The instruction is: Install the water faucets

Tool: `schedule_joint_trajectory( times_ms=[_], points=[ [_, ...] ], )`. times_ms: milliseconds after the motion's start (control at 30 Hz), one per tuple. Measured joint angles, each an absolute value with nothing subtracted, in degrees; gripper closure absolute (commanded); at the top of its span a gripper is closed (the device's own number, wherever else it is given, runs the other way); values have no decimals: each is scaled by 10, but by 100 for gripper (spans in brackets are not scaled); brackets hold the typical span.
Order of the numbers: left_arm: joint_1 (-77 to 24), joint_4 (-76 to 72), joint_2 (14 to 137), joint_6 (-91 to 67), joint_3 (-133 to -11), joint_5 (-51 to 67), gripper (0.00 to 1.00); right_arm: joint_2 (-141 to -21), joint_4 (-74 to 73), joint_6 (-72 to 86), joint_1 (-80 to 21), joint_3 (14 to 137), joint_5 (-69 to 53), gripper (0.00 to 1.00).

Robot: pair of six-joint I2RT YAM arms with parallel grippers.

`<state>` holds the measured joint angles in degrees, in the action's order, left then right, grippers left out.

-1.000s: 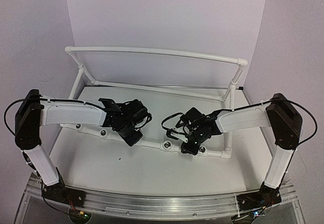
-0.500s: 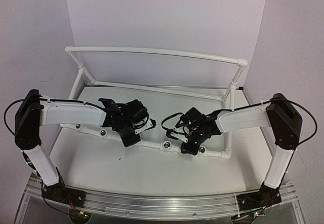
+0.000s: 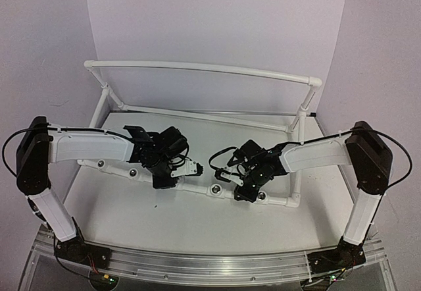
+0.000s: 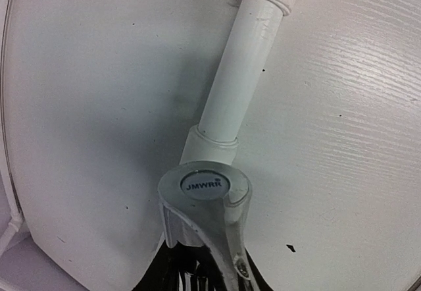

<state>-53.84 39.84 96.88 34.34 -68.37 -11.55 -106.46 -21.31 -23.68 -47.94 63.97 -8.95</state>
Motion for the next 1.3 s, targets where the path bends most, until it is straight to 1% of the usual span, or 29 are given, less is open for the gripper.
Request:
schedule_joint_trajectory(
  times_ms=[233, 433, 600, 800, 967, 1100, 1167, 1300],
  points=[
    [-538, 421, 982, 407, -703, -111, 100, -1065, -215, -237, -479, 641, -91, 100],
    [-538, 431, 988, 431, -712, -112, 100, -1065, -215, -237, -479, 641, -91, 100],
    [-538, 431, 988, 435, -714, -113, 100, -1065, -215, -237, -479, 641, -91, 100],
    [-539, 474, 984, 401, -739, -104, 100, -1067, -216, -236, -479, 643, -93, 100],
    [-541, 477, 957, 303, -759, -107, 100, -1068, -219, -235, -479, 645, -93, 100],
    [-546, 462, 926, 184, -757, -147, 100, -1068, -219, -235, -479, 645, -93, 100],
    [-548, 453, 911, 104, -754, -179, 100, -1068, -220, -234, -479, 646, -93, 100],
    [-552, 456, 898, -108, -752, -250, 100, -1069, -224, -231, -479, 649, -94, 100]
  ],
)
